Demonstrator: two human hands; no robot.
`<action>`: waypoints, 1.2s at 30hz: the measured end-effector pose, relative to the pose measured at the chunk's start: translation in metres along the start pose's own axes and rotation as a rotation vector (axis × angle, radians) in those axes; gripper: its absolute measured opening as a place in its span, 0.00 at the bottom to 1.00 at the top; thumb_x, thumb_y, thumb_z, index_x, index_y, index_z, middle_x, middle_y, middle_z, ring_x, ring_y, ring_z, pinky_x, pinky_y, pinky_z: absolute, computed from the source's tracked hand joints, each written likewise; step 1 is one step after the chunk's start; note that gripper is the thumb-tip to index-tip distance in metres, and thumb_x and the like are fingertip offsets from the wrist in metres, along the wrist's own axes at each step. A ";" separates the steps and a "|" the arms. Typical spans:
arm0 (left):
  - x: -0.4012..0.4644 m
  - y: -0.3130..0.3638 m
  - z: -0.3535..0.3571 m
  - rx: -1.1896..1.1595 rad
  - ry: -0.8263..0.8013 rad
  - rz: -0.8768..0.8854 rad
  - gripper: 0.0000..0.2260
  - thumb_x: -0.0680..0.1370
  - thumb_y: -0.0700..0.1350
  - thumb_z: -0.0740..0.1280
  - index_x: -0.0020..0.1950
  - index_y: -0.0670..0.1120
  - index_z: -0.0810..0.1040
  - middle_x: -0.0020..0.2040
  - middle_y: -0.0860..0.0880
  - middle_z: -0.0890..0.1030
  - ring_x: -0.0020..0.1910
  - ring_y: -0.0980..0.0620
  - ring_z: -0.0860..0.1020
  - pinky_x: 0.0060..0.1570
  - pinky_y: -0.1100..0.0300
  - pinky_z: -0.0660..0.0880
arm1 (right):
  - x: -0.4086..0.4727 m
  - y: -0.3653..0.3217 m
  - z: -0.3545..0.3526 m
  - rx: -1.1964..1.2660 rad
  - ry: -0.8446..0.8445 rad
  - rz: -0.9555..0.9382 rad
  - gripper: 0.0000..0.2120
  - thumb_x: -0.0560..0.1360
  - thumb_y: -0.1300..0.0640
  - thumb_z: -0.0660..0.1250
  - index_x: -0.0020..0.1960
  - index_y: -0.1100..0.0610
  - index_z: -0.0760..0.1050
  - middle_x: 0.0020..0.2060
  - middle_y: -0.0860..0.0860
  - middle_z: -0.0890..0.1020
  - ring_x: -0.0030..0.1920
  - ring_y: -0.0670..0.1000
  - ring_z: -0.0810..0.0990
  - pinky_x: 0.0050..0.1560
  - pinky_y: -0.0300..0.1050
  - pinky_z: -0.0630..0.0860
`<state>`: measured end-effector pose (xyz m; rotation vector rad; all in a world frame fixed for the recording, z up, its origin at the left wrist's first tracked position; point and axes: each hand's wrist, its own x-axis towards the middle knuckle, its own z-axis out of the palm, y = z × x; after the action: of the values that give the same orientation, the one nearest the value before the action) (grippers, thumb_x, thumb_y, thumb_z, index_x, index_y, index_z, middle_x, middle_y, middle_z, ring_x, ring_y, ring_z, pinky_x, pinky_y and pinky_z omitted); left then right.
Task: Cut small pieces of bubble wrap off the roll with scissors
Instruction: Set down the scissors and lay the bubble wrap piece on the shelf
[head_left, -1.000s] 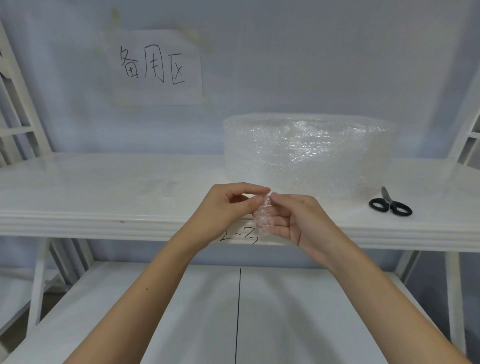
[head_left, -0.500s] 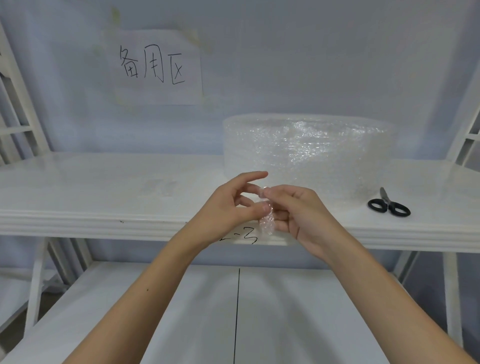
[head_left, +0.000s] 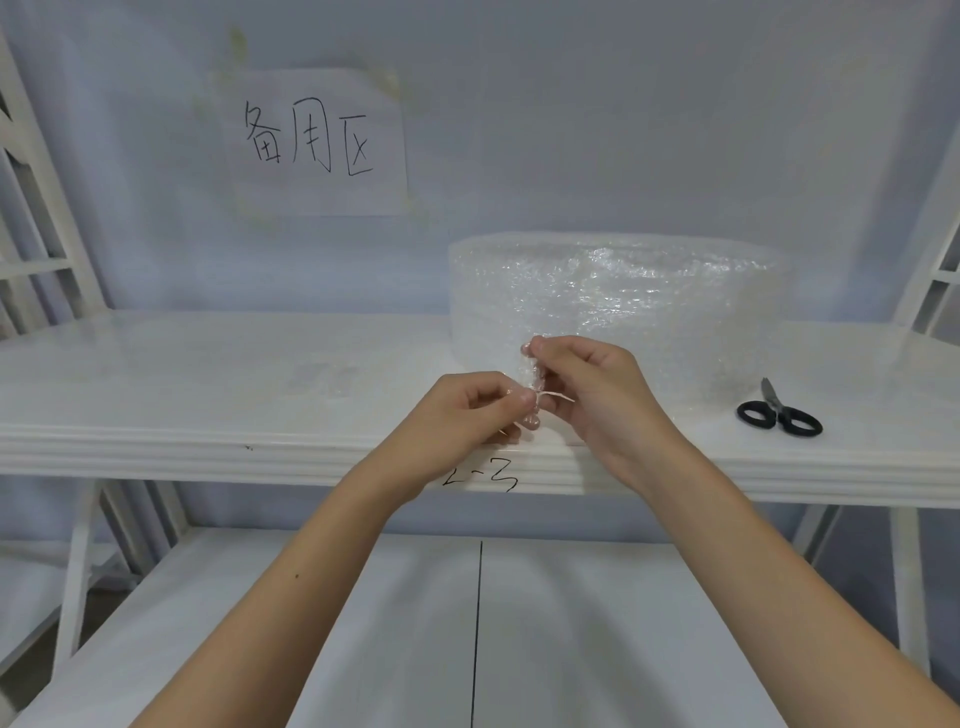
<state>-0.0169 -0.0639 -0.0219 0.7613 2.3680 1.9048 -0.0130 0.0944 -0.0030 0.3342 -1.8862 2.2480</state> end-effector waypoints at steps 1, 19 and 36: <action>0.000 0.000 0.000 -0.005 0.009 -0.002 0.09 0.81 0.45 0.66 0.47 0.42 0.82 0.43 0.50 0.85 0.41 0.55 0.81 0.47 0.65 0.79 | 0.001 0.000 -0.001 -0.004 0.007 -0.003 0.10 0.75 0.59 0.70 0.48 0.67 0.81 0.32 0.52 0.75 0.32 0.47 0.75 0.36 0.39 0.75; -0.006 0.003 -0.005 -0.059 0.105 -0.051 0.10 0.81 0.45 0.67 0.51 0.40 0.85 0.42 0.50 0.85 0.39 0.56 0.79 0.48 0.62 0.80 | 0.006 0.002 0.007 -0.087 0.043 -0.033 0.09 0.75 0.55 0.70 0.44 0.62 0.80 0.34 0.51 0.78 0.30 0.49 0.77 0.32 0.40 0.74; -0.008 -0.001 -0.007 -0.188 0.246 -0.028 0.05 0.78 0.43 0.71 0.46 0.42 0.83 0.39 0.50 0.84 0.37 0.55 0.79 0.46 0.63 0.80 | 0.006 -0.003 0.010 -0.078 0.112 -0.108 0.09 0.75 0.56 0.70 0.38 0.59 0.80 0.33 0.52 0.79 0.30 0.49 0.76 0.32 0.40 0.75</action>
<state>-0.0121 -0.0736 -0.0229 0.5053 2.2627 2.2860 -0.0172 0.0851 0.0031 0.2849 -1.8471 2.0725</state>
